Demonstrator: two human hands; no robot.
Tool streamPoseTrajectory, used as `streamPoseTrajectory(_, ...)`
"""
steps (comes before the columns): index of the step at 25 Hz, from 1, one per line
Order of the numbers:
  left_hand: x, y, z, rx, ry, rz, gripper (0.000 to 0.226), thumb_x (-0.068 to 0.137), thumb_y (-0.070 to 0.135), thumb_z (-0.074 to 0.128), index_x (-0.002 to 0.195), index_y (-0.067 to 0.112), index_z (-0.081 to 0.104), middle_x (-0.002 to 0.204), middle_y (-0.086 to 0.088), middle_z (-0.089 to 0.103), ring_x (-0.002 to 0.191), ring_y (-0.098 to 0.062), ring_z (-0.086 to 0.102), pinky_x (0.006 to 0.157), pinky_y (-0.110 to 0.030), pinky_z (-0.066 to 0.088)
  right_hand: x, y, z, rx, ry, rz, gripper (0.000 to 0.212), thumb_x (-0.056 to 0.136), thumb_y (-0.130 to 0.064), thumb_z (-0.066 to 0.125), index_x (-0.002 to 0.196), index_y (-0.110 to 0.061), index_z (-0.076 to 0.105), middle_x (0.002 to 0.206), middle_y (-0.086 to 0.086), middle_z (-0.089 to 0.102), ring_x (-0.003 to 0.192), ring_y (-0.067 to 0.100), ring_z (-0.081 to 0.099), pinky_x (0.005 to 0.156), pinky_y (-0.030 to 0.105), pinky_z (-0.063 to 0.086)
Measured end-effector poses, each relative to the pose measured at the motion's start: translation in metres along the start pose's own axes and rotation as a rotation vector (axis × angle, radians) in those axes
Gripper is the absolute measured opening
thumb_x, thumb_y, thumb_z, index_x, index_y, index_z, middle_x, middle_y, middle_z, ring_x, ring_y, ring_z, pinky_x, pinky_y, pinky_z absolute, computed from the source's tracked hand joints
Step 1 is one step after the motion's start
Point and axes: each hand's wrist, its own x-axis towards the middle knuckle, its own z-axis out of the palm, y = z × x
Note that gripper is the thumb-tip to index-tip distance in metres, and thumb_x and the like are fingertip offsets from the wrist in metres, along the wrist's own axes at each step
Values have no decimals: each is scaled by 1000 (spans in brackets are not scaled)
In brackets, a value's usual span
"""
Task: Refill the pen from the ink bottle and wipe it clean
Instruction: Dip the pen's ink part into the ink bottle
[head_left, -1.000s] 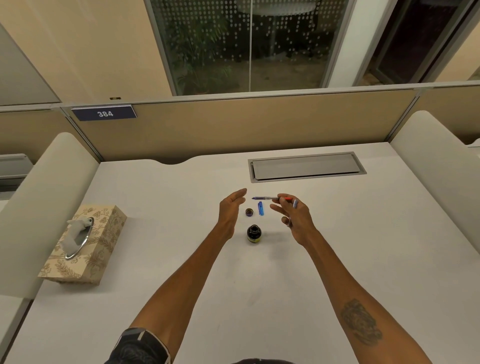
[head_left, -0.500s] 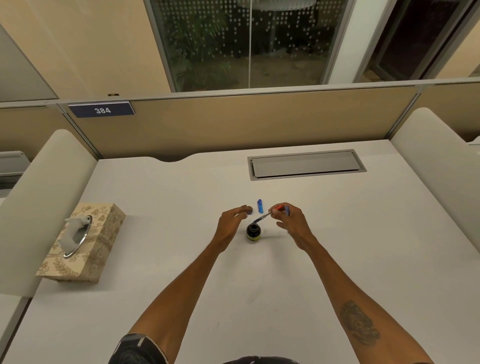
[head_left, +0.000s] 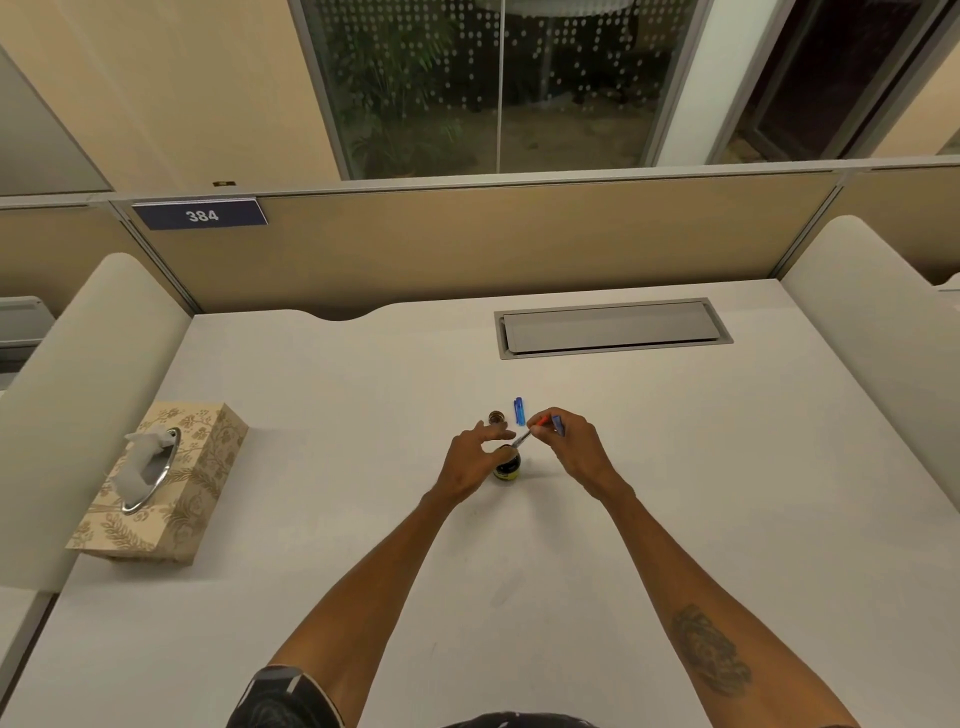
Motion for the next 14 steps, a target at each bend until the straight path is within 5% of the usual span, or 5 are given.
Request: streamPoseTrajectory(14, 6, -1, 11, 21, 47, 30, 23, 89, 14, 70, 111, 10, 76, 141, -6, 60, 146, -28, 35, 120, -46, 25, -1, -3, 6, -23, -64, -1, 14, 94, -14, 63, 104, -8, 71, 100, 3, 71, 94, 19, 65, 86, 20, 49)
